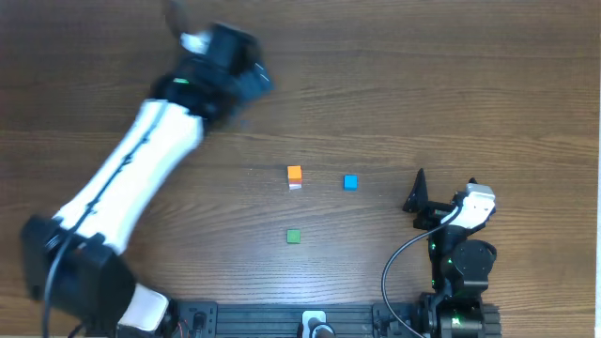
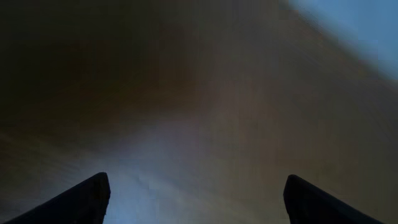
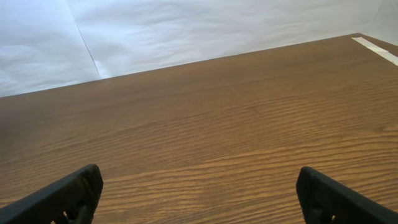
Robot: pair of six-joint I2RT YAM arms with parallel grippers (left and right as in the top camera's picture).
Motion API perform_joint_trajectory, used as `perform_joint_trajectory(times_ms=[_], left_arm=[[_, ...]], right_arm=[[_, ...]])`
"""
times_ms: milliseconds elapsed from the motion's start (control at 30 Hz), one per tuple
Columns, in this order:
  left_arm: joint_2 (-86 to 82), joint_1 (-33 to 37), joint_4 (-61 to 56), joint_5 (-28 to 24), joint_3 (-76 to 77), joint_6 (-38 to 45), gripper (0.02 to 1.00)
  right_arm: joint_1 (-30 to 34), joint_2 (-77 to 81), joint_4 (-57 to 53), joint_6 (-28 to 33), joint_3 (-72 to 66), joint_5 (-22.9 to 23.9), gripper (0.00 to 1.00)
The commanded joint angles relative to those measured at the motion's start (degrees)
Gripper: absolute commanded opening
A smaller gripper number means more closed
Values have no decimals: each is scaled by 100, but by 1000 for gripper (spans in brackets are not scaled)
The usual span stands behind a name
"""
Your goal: Stack Cubes
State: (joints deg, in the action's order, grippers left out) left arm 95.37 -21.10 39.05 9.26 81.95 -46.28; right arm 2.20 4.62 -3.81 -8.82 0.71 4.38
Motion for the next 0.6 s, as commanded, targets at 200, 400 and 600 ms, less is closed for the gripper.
perform_joint_trajectory(times_ms=[200,400,600], left_arm=[[-1867,1464,-463,299,-22,2197,998],[-2588,1700,-389,-131,-59,2957,998],[-3351,2033,-603,-750,-660,2964,998]], right_arm=[[0,-17,-9,9,-39,-28,993],[0,-17,-7,9,-39,-28,991],[0,-17,-7,9,-39,-28,993]])
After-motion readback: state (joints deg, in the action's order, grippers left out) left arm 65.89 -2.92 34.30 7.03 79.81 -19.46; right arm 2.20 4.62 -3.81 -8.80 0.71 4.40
